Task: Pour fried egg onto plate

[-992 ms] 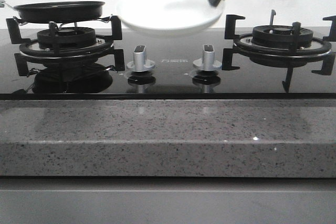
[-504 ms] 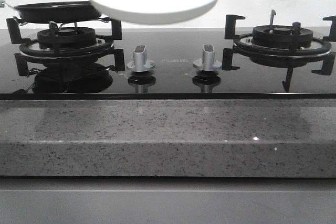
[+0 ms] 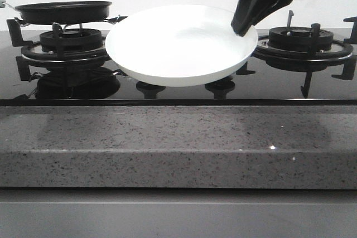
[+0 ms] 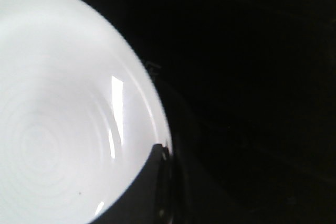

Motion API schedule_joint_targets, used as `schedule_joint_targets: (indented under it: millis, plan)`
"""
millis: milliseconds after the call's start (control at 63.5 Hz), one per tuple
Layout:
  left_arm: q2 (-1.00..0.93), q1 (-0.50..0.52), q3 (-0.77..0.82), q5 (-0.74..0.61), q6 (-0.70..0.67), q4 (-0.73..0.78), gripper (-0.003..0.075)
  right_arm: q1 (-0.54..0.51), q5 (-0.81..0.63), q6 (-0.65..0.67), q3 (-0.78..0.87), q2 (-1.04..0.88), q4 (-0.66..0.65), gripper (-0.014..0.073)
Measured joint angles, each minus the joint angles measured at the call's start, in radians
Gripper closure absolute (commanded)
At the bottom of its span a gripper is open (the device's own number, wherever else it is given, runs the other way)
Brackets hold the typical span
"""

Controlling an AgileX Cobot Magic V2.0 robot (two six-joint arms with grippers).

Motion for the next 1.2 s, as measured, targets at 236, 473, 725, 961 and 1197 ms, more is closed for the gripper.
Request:
schedule_joint_targets:
  millis: [236, 473, 725, 961, 1197]
  plan:
    - [0.002, 0.000, 0.000, 0.002, 0.000, 0.000, 0.0078, 0.000, -0.004, 0.000, 0.000, 0.000, 0.000, 0.0662]
    - [0.062, 0.008, -0.057, 0.063, 0.000, 0.009, 0.0069, 0.000, -0.004, 0.000, 0.000, 0.000, 0.000, 0.0662]
    - [0.254, 0.218, -0.276, 0.263, 0.004, 0.010, 0.0069, 0.000, -0.004, 0.000, 0.000, 0.000, 0.000, 0.0662]
    - [0.437, 0.538, -0.394, 0.347, 0.257, -0.339, 0.0069, 0.000, -0.004, 0.000, 0.002, 0.000, 0.000, 0.0662]
    - [0.634, 0.787, -0.453, 0.402, 0.512, -0.790, 0.0069, 0.000, -0.004, 0.000, 0.002, 0.000, 0.000, 0.0662]
